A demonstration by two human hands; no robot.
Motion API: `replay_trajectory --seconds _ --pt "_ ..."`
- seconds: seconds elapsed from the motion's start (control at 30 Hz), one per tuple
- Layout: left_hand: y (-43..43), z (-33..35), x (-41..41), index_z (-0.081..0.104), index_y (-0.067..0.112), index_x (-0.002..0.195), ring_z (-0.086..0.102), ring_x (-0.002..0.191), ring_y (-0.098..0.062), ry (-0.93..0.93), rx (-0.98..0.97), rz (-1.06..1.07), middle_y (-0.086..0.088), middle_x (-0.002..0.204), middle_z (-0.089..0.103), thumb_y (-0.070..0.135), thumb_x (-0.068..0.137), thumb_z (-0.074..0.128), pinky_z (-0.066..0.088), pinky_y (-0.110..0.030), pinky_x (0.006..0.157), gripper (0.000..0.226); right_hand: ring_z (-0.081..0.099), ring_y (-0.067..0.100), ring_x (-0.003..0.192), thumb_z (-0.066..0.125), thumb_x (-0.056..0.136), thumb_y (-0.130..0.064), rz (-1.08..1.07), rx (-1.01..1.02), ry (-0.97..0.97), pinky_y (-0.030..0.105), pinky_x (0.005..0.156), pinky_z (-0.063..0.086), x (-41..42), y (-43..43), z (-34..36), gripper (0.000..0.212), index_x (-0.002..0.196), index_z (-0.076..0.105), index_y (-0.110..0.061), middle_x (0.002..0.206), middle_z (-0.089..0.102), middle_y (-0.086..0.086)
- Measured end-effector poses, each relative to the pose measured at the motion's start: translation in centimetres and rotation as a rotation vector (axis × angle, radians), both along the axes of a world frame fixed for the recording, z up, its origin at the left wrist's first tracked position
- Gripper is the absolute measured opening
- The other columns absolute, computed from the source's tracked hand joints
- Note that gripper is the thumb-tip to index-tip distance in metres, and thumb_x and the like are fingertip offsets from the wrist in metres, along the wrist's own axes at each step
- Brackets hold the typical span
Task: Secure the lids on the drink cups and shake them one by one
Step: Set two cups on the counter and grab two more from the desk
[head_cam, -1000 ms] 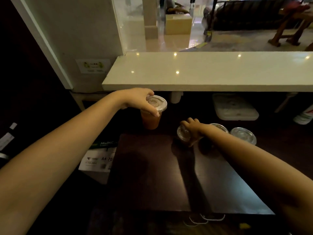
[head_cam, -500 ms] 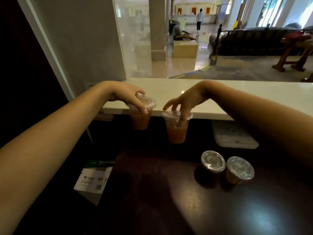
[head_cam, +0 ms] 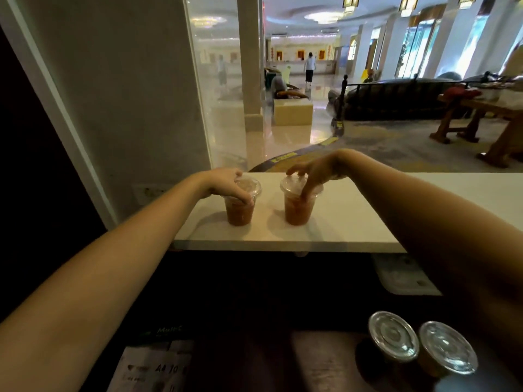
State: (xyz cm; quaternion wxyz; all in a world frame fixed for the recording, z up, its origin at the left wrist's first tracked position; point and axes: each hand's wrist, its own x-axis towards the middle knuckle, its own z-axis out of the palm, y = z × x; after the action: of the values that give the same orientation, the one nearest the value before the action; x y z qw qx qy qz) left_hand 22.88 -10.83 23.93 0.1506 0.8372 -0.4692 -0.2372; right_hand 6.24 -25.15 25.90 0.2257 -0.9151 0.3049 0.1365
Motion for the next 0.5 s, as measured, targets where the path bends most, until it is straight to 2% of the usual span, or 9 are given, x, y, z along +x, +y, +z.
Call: replay_trajectory --seconds 0.17,0.27,0.33,0.43,0.5 --pt "-1.5 -0.9 1.7 0.023 0.013 0.145 0.036 0.132 -0.026 0.06 0.008 -0.017 -0.009 0.15 0.03 0.037 0.075 0.074 0.036 -0.03 0.094 0.09 0.028 0.033 0.137 0.075 0.075 -0.017 -0.053 0.035 -0.013 0.042 0.108 0.034 1.2 -1.1 -0.8 0.09 0.146 0.022 -0.029 0.152 0.025 0.007" --pt "-1.8 0.1 2.2 0.02 0.013 0.147 0.033 0.134 -0.026 0.012 0.135 -0.097 -0.008 0.152 0.027 0.046 0.078 0.067 0.033 -0.03 0.099 0.09 0.026 0.031 0.14 0.071 0.08 -0.018 -0.033 0.032 0.035 0.04 0.109 0.03 1.3 -1.1 -0.1 0.086 0.147 0.019 -0.029 0.153 0.024 0.005" --pt "-1.8 1.5 1.8 0.025 0.014 0.146 0.034 0.134 -0.026 -0.067 0.161 -0.157 -0.008 0.152 0.029 0.048 0.085 0.057 0.033 -0.032 0.102 0.077 0.025 0.03 0.141 0.067 0.084 -0.023 -0.046 0.05 0.062 0.04 0.111 0.028 1.0 -1.2 0.9 0.078 0.147 0.02 -0.029 0.154 0.024 0.004" --pt "-1.7 4.0 0.3 0.032 0.018 0.143 0.04 0.13 -0.025 -0.148 0.011 -0.191 -0.007 0.148 0.037 0.048 0.089 0.05 0.036 -0.036 0.102 0.064 0.027 0.029 0.141 0.061 0.087 -0.032 -0.093 0.07 0.096 0.046 0.113 0.029 -0.2 -1.8 2.9 0.069 0.146 0.026 -0.027 0.154 0.027 0.006" --pt "-1.9 5.2 -0.9 0.039 0.021 0.139 0.052 0.114 -0.021 -0.085 -0.084 -0.205 -0.006 0.137 0.048 0.048 0.09 0.048 0.049 -0.033 0.088 0.057 0.033 0.027 0.138 0.057 0.09 -0.032 -0.128 0.086 0.112 0.048 0.112 0.032 -1.5 -2.2 4.0 0.061 0.144 0.031 -0.025 0.152 0.033 0.005"
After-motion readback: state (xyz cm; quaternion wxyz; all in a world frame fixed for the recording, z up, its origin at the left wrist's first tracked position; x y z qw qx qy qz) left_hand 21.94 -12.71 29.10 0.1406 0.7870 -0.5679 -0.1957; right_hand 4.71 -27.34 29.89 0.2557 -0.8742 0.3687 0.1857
